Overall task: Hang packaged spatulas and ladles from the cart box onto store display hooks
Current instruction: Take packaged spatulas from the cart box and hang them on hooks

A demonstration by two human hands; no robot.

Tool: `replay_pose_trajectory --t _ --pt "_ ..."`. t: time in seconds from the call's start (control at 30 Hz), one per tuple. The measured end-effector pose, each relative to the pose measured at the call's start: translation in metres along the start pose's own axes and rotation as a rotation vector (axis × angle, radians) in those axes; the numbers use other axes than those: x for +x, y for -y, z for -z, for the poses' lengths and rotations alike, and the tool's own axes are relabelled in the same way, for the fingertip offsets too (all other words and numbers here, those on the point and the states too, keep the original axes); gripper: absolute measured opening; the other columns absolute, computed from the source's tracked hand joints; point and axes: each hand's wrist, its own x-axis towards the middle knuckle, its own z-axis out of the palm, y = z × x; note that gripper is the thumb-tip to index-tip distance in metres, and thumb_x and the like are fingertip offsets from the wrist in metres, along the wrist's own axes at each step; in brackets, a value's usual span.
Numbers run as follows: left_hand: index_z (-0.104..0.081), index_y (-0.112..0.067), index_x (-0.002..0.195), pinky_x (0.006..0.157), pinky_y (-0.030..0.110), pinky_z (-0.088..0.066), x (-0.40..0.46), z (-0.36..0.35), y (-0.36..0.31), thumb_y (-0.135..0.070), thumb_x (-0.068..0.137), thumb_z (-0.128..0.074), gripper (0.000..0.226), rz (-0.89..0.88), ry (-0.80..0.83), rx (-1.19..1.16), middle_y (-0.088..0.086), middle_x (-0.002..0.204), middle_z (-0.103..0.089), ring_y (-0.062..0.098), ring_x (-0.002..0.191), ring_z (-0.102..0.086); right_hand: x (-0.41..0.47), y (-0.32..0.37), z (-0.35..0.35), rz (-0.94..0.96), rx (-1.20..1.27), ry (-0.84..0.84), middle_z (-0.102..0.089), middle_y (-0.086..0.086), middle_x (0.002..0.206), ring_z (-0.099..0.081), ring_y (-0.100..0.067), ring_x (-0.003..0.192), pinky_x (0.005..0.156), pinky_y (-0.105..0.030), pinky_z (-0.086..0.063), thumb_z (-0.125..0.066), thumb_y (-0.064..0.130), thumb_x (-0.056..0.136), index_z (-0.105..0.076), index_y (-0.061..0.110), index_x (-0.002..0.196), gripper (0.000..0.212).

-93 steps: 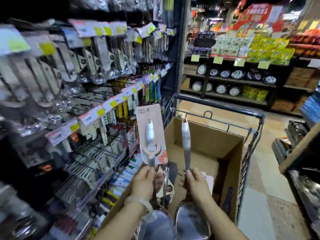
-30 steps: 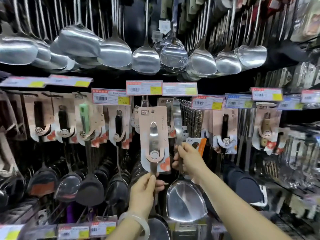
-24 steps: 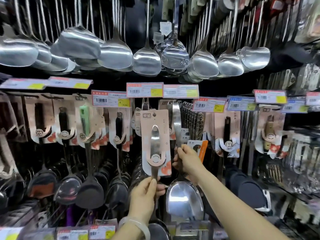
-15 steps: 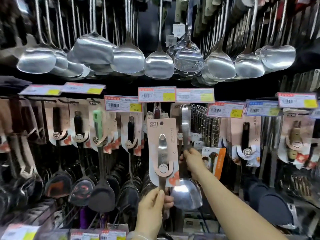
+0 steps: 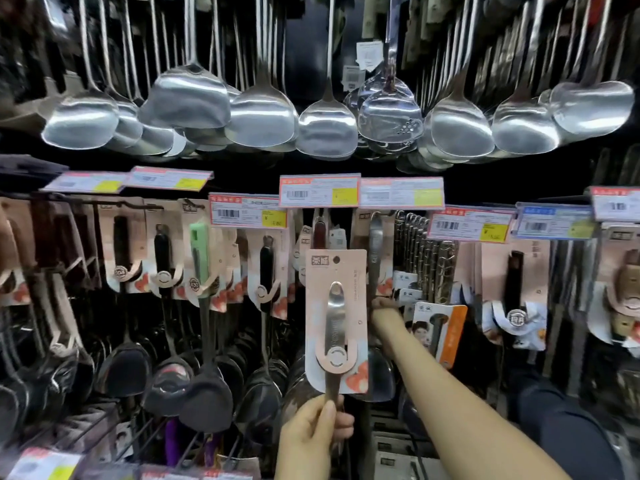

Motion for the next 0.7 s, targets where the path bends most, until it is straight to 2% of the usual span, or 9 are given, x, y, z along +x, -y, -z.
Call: replay_pose_trajectory --t 0.03,0.1,0.17,0.23,0.3,0.4,0.5,0.57,0.7 --pt "-0.068 -0.012 0.075 0.050 0.020 -0.051 0.000 0.000 0.001 0.004 0.089 -0.050 0.028 0.003 -0.002 -0.008 0.006 0.052 -0.068 0.014 0.045 -0.064 -0.006 -0.001 0.001 0.000 -0.088 -0.017 -0.050 -0.023 0.132 -0.050 -0.031 0.117 0.098 -0.032 -0.039 -0.033 0.016 0.099 -0.047 0.002 0.129 0.036" --pt "-0.067 -0.014 0.076 0.053 0.026 -0.047 -0.001 -0.002 0.002 0.002 0.090 -0.049 0.027 0.013 0.010 -0.018 0.005 0.053 -0.068 0.013 0.046 -0.065 -0.027 -0.001 0.005 0.030 -0.097 -0.042 -0.049 -0.018 0.135 -0.046 -0.033 0.124 0.106 -0.040 -0.037 -0.031 0.029 0.100 -0.043 0.004 0.134 0.044" --pt "-0.066 -0.013 0.078 0.051 0.024 -0.045 -0.002 -0.005 0.004 0.001 0.091 -0.048 0.026 0.028 0.031 -0.029 0.004 0.053 -0.068 0.011 0.046 -0.065 -0.053 -0.001 0.014 0.084 0.107 0.039 -0.059 -0.015 0.124 -0.055 -0.031 0.114 0.098 -0.042 -0.045 -0.030 0.043 0.099 -0.051 0.007 0.128 0.051" --pt "-0.066 -0.012 0.079 0.044 0.015 -0.044 -0.003 -0.011 0.006 0.000 0.092 -0.046 0.026 0.046 0.053 -0.042 0.004 0.051 -0.067 0.010 0.046 -0.064 -0.084 -0.001 0.027 0.158 0.394 0.217 -0.071 -0.008 0.106 -0.066 -0.022 0.099 0.080 -0.034 -0.055 -0.033 0.059 0.090 -0.060 0.016 0.115 0.056" --pt "-0.065 -0.014 0.079 0.042 0.011 -0.042 -0.004 -0.020 0.007 -0.001 0.093 -0.046 0.027 0.068 0.082 -0.044 0.002 0.051 -0.067 0.008 0.046 -0.063 -0.108 -0.003 0.042 0.272 0.383 0.307 -0.073 -0.001 0.099 -0.070 -0.013 0.085 0.068 -0.024 -0.056 -0.041 0.067 0.077 -0.064 0.026 0.104 0.054" --pt "-0.066 -0.020 0.078 0.046 0.014 -0.045 -0.004 -0.036 0.008 -0.005 0.093 -0.047 0.028 0.083 0.117 -0.033 0.000 0.054 -0.068 0.008 0.050 -0.064 -0.124 -0.009 0.058 0.353 0.149 0.263 -0.071 -0.001 0.098 -0.066 -0.009 0.068 0.055 -0.021 -0.050 -0.066 0.043 0.079 -0.056 0.024 0.113 0.040" --pt "-0.066 -0.024 0.077 0.064 0.029 -0.053 -0.002 -0.052 0.006 -0.010 0.094 -0.047 0.029 0.095 0.162 -0.013 -0.002 0.058 -0.070 0.013 0.058 -0.065 -0.129 -0.013 0.070 0.389 0.077 0.192 -0.071 0.002 0.093 -0.066 -0.008 0.075 0.062 -0.019 -0.050 -0.071 0.016 0.080 -0.058 0.023 0.110 0.033" --pt "-0.066 -0.023 0.078 0.071 0.035 -0.053 -0.003 -0.060 0.002 -0.012 0.095 -0.046 0.029 0.097 0.187 -0.013 -0.003 0.059 -0.069 0.011 0.058 -0.066 -0.130 -0.009 0.076 0.402 0.137 0.174 -0.072 0.005 0.082 -0.064 -0.004 0.067 0.057 -0.015 -0.048 -0.068 0.009 0.082 -0.060 0.021 0.104 0.027" --pt "-0.064 -0.025 0.074 0.067 0.026 -0.052 0.001 -0.070 -0.011 -0.012 0.094 -0.047 0.030 0.032 0.187 -0.022 -0.003 0.061 -0.068 0.010 0.059 -0.065 -0.128 0.005 0.081 0.427 0.108 0.137 -0.069 0.002 0.081 -0.057 -0.008 0.063 0.058 -0.021 -0.046 -0.066 0.011 0.084 -0.059 0.020 0.106 0.025"
